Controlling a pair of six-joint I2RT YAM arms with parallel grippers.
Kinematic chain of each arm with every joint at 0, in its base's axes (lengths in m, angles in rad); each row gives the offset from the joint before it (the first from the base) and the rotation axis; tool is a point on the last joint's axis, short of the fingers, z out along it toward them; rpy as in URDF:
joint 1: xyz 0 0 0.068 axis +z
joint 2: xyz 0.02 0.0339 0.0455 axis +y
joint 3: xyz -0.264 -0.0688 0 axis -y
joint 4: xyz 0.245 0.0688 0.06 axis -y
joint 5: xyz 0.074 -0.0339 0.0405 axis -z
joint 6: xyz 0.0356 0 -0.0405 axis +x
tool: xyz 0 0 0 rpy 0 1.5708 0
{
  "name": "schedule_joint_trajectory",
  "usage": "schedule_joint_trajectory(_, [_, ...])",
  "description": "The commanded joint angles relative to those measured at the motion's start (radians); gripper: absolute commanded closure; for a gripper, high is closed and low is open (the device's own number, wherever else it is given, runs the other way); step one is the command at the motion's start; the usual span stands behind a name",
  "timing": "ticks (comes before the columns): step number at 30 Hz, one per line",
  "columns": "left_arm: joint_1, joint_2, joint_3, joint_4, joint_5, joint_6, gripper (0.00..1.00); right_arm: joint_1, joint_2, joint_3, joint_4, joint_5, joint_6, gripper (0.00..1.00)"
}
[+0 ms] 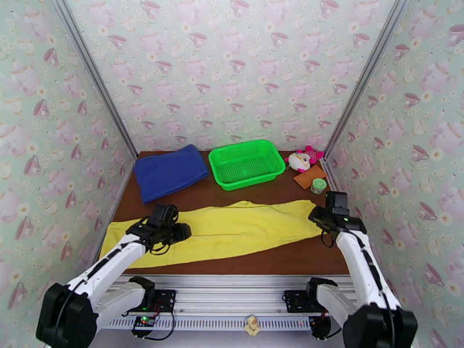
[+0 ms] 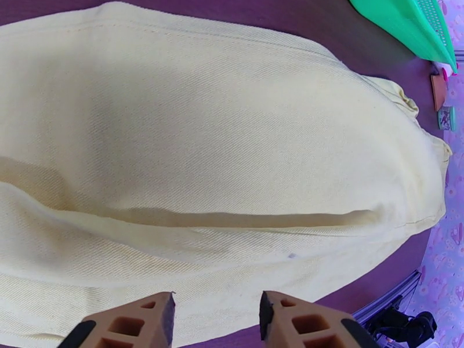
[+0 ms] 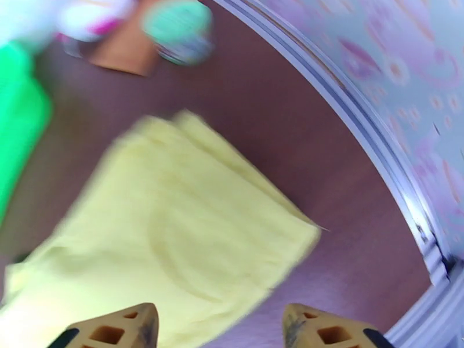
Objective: Fold and stack the trousers
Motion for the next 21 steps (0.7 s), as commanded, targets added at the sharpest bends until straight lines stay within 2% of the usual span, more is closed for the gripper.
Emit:
schedule_joint_trajectory(1, [-0.002,0.108,0.064,-0.054,-0.068,0.026,0.56,0.096,0.075,0.033,0.182,-0.319,0.012,0.3])
schedule_joint_trajectory(2, [-0.004,0.142,0.08,-0.054,-0.076,0.032,0.57,0.153,0.138,0.048,0.213,-0.364,0.018,0.33])
schedule_joint_trajectory(5, [-0.011,0.201,0.1,-0.021,-0.1,0.029,0.56,0.369,0.372,0.113,0.283,-0.334,0.004,0.35])
schedule_joint_trajectory(7, [-0.016,0.224,0.12,-0.023,-0.119,0.036,0.55,0.467,0.524,0.14,0.384,-0.347,0.038,0.39])
schedule_joint_trajectory(11, [-0.015,0.236,0.162,-0.116,-0.265,0.034,0.53,0.591,0.825,0.262,0.544,-0.419,0.124,0.45])
schedule_joint_trajectory(13, [-0.009,0.243,0.163,-0.137,-0.28,0.035,0.52,0.644,0.93,0.333,0.566,-0.442,0.145,0.47])
schedule_joint_trajectory(16, [-0.003,0.264,0.158,-0.151,-0.27,0.041,0.51,0.721,1.01,0.404,0.565,-0.439,0.145,0.47])
schedule_joint_trajectory(18, [-0.001,0.268,0.147,-0.138,-0.207,0.028,0.5,0.76,1.026,0.421,0.556,-0.423,0.137,0.47])
schedule_joint_trajectory(21, [-0.008,0.25,0.118,-0.097,-0.129,-0.019,0.5,0.81,1.018,0.426,0.504,-0.324,0.099,0.46])
